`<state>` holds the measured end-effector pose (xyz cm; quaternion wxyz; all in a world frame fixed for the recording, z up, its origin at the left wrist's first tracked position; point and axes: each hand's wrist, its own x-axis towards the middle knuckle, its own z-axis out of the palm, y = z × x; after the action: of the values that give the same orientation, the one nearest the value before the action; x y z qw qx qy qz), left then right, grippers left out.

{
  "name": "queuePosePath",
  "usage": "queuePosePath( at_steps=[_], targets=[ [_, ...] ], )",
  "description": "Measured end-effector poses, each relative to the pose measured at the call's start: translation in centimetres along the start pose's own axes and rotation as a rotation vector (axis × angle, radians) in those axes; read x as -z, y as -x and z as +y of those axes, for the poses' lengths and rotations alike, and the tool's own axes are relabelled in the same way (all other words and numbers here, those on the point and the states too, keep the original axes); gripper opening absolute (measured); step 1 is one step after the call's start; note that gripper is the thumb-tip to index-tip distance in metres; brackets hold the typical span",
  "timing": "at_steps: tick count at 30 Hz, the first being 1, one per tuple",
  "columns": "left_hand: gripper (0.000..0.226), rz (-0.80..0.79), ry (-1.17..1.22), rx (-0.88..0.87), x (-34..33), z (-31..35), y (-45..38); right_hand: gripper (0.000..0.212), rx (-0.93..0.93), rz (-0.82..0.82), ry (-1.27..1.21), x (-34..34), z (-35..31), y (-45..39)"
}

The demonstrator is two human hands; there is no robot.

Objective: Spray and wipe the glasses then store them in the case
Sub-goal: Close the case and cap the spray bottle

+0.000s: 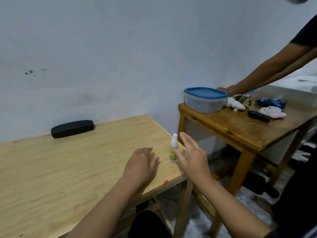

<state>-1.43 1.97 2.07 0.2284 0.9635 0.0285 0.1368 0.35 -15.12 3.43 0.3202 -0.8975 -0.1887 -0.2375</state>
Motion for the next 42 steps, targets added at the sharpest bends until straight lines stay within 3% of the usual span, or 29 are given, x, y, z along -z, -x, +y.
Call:
queuePosePath(
  at_steps=[13, 22, 33, 37, 42],
  targets=[
    [0.052, -0.085, -0.013, -0.066, -2.0, -1.5, -0.9, 0.058, 0.031, 0.123, -0.172, -3.3, 0.1, -0.3],
    [0.045, -0.039, 0.185, -0.081, -3.3, 3.8, -2.4, 0.057, 0.008, 0.172, -0.167, 1.4, 1.5, 0.4],
    [0.035, -0.126, 0.292, -0.198, -5.5, 7.1, -3.8, 0.055, -0.072, 0.192, -0.152, 3.7, 5.4, 2.0],
    [0.028, -0.09, 0.408, -0.133, -5.9, 7.1, -3.7, 0.056, -0.092, 0.16, -0.187, 3.3, 5.4, 1.7],
    [0.026, 0.107, 0.68, -0.001, -3.5, 6.8, -4.5, 0.059, -0.077, 0.088, -0.242, 2.2, 4.8, 0.9]
  ],
)
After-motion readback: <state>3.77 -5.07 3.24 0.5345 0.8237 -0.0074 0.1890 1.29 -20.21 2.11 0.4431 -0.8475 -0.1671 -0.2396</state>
